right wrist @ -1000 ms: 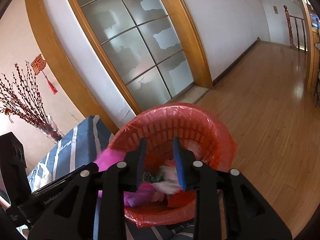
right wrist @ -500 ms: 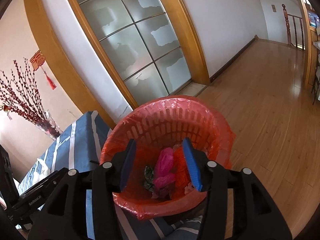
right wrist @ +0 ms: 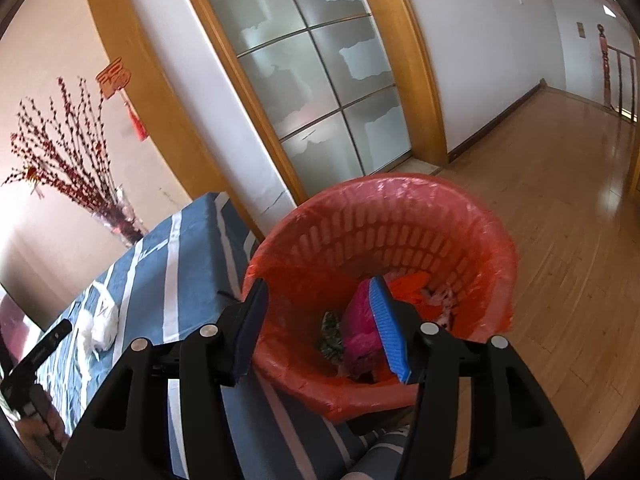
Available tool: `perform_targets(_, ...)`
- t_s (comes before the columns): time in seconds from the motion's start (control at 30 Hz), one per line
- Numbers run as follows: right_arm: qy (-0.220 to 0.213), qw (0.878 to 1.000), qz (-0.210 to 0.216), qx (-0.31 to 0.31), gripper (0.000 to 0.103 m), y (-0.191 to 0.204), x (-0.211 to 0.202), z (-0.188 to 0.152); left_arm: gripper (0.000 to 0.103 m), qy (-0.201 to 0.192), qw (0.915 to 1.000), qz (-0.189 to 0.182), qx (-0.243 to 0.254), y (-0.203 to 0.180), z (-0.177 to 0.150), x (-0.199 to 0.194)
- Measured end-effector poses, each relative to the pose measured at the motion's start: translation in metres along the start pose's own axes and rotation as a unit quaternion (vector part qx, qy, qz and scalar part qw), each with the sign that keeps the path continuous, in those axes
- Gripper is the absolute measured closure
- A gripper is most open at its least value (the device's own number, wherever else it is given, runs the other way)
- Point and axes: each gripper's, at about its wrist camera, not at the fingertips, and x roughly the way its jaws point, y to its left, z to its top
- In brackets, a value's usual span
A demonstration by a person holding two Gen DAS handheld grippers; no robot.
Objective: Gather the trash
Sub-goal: 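Move the left tool to the white plastic bag and close on it, then grasp the white tissue with the right tool while the left tool holds the plastic bag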
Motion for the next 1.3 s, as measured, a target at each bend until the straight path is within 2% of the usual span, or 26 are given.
perform_targets(0.07, 0.003, 1.0, 0.003, -0.005, 0.049, 0.004, 0.001, -0.001, 0.022, 0.009, 0.9995, 0.026, -0.016, 0.022, 0.004, 0.011)
perform_targets(0.2, 0.01, 1.0, 0.004, -0.023, 0.049, 0.015, 0.001, -0.004, 0.023, 0.04, 0.9972, 0.04, -0.048, 0.049, 0.007, 0.035)
perform_targets(0.43, 0.013, 0.999, 0.004, -0.037, 0.049, 0.027, -0.002, -0.006, 0.036, 0.091, 0.9922, 0.036, -0.077, 0.062, 0.0, 0.068)
perform_targets(0.67, 0.021, 0.998, 0.014, -0.056, 0.049, 0.046, 0.002, -0.01, 0.049, 0.114, 0.987, 0.021, -0.111, 0.082, -0.02, 0.067)
perform_targets(0.8, 0.027, 0.997, 0.027, -0.073, 0.049, 0.063, 0.004, -0.014, 0.059, 0.109, 0.9855, 0.018, -0.129, 0.099, -0.023, 0.061)
perform_targets(0.93, 0.037, 0.994, 0.046, -0.092, 0.049, 0.088, 0.009, -0.02, 0.07, 0.101, 0.9868, 0.024, -0.124, 0.113, -0.021, 0.057)
perform_targets(1.17, 0.067, 0.985, 0.091, -0.128, 0.049, 0.144, 0.025, -0.038, 0.072, 0.09, 0.9866, 0.04, -0.131, 0.145, -0.016, 0.057)
perform_targets(1.3, 0.085, 0.976, 0.127, -0.157, 0.049, 0.191, 0.039, -0.051, 0.072, 0.083, 0.9864, 0.042, -0.136, 0.166, -0.012, 0.055)
